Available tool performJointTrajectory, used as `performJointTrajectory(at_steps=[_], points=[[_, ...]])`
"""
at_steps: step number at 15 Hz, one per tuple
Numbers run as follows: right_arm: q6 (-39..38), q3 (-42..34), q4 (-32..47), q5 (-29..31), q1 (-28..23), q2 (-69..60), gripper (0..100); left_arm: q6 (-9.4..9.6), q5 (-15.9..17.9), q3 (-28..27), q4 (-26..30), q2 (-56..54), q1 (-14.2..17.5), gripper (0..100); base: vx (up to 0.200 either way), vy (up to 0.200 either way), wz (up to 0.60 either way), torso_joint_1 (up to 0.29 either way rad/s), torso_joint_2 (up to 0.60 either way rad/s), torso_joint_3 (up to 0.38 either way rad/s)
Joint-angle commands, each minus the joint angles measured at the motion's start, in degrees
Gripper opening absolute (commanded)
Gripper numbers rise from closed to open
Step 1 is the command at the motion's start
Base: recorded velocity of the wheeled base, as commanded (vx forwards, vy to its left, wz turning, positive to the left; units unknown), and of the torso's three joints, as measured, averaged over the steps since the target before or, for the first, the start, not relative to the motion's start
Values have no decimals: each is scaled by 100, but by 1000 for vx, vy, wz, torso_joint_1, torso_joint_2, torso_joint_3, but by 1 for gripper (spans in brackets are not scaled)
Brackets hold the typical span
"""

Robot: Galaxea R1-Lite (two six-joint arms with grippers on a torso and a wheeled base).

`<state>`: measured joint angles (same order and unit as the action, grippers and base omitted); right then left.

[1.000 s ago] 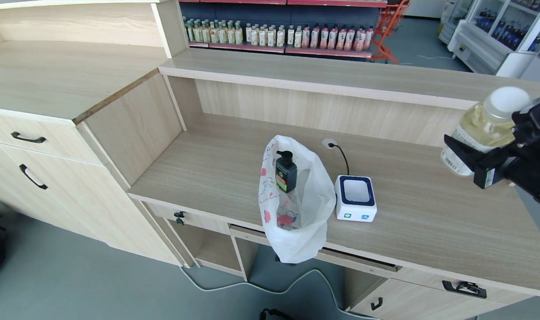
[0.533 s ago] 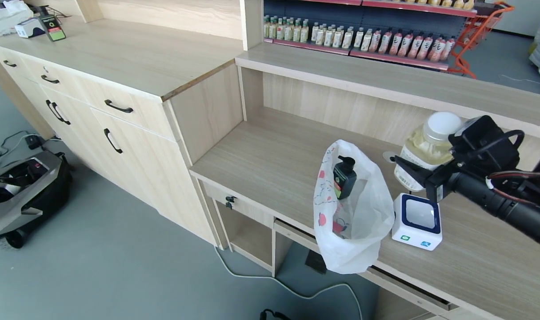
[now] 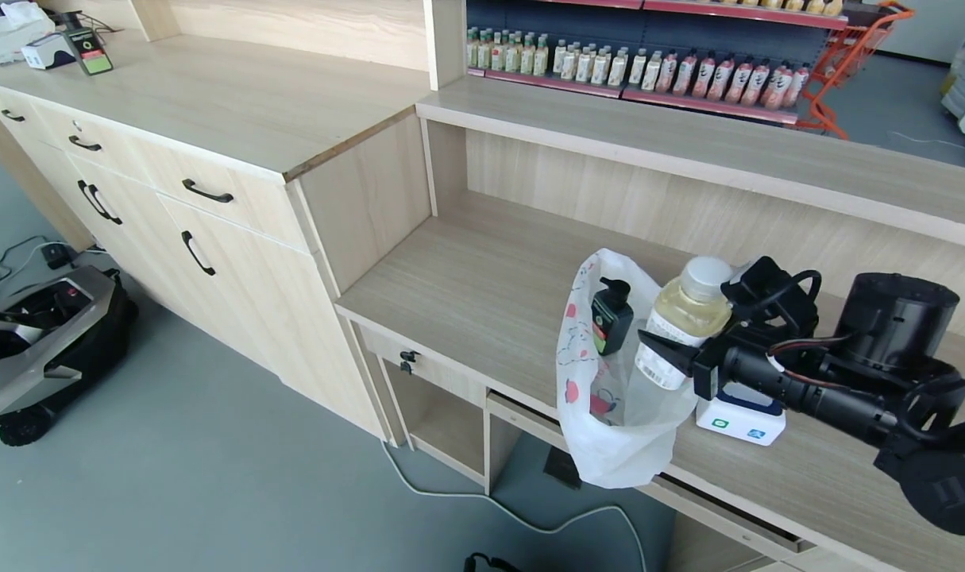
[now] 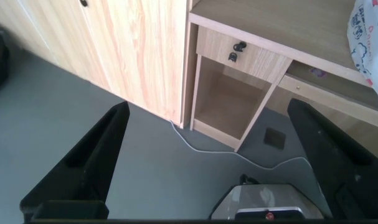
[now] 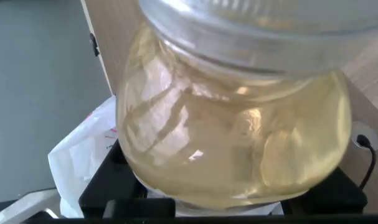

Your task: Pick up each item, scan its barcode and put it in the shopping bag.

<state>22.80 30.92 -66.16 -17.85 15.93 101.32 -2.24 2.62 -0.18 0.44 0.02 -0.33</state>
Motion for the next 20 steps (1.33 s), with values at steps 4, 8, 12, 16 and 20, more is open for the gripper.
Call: performJointTrajectory(at_steps=[4, 8, 12, 16, 20], points=[[-3, 20, -415, -70, 33, 864, 0, -4, 2, 1, 0, -2, -2, 100, 0, 0, 0, 0, 0, 0], [6, 81, -793, -131, 24, 1373, 0, -4, 2, 1, 0, -2, -2, 100, 0, 0, 0, 0, 0, 0], [-3, 125, -916, -298, 6, 1584, 0, -4, 2, 1, 0, -2, -2, 100, 0, 0, 0, 0, 0, 0], [-12, 134, -1303, -298, -2, 1971, 0, 5, 2, 1, 0, -2, -2, 100, 0, 0, 0, 0, 0, 0], [-12, 169, -1391, -298, -46, 2199, 0, -4, 2, 1, 0, -2, -2, 100, 0, 0, 0, 0, 0, 0]])
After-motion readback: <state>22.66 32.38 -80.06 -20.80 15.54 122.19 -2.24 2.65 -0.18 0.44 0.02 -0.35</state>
